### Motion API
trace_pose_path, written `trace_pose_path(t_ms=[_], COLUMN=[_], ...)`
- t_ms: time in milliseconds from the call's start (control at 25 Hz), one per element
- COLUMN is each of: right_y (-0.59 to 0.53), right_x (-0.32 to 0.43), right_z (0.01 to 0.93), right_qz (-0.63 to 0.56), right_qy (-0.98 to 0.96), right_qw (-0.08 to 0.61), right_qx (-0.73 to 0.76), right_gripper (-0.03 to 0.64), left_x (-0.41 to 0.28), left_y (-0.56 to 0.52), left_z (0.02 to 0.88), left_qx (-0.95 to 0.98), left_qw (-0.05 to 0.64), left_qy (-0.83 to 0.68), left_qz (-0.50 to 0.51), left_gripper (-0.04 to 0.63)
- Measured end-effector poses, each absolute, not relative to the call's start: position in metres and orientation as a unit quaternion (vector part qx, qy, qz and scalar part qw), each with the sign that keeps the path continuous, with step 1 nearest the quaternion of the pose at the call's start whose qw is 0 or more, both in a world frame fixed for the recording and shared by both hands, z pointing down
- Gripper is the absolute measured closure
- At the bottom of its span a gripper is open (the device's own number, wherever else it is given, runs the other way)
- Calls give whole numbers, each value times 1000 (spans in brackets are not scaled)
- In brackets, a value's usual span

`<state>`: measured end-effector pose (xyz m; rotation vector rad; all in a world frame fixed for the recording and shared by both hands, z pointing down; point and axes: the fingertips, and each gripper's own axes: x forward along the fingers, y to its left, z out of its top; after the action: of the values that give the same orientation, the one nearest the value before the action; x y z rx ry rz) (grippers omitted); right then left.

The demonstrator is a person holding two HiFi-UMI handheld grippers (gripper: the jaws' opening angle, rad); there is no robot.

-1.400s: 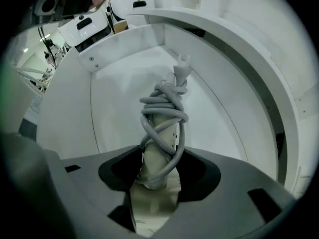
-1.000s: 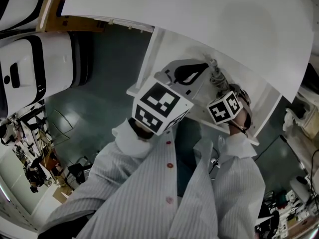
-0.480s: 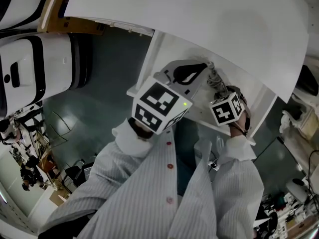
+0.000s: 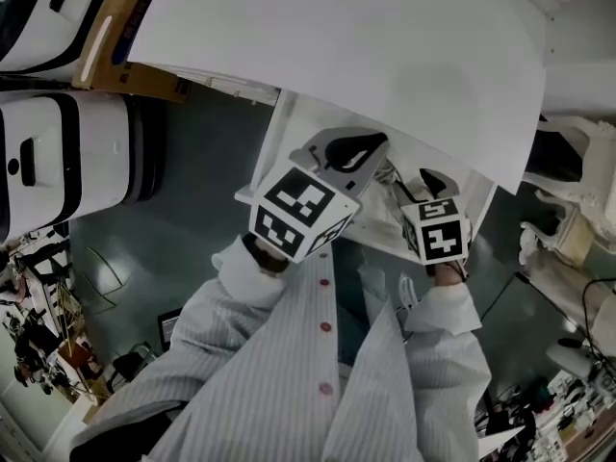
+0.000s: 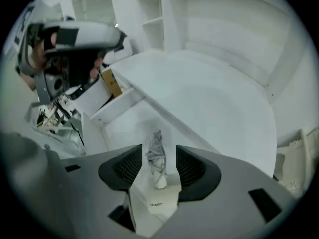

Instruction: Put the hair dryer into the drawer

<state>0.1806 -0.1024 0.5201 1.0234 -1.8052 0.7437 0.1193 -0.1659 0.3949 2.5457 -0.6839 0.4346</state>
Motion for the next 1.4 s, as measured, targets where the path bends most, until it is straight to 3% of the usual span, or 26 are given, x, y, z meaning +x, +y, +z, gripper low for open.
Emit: trace_pose_path(t_ms=[320, 600, 840, 1080, 1400], right_y=[-127, -121, -107, -102, -101], right_x=[176, 184, 186, 185, 186], right_z=[370, 269, 209, 173, 164], right_qz=[321, 275, 205, 144, 148], right_qy=[-791, -814, -839, -843, -850], right_qw=[184, 35, -7, -20, -34], right_qx=[486, 511, 505, 517, 505], right_gripper=[422, 423, 428, 562, 604], left_x=[136, 152, 165, 165, 166], left_y=[-163, -156, -142, -130, -124], left_z=[335, 272, 215, 189, 183], left_qx=[945, 964, 976, 982, 983], left_qw=[185, 140, 109, 79, 67], left_qy=[-232, -204, -180, -170, -166], left_qz=[135, 98, 49, 33, 37], left_gripper=[586, 586, 586, 586, 586])
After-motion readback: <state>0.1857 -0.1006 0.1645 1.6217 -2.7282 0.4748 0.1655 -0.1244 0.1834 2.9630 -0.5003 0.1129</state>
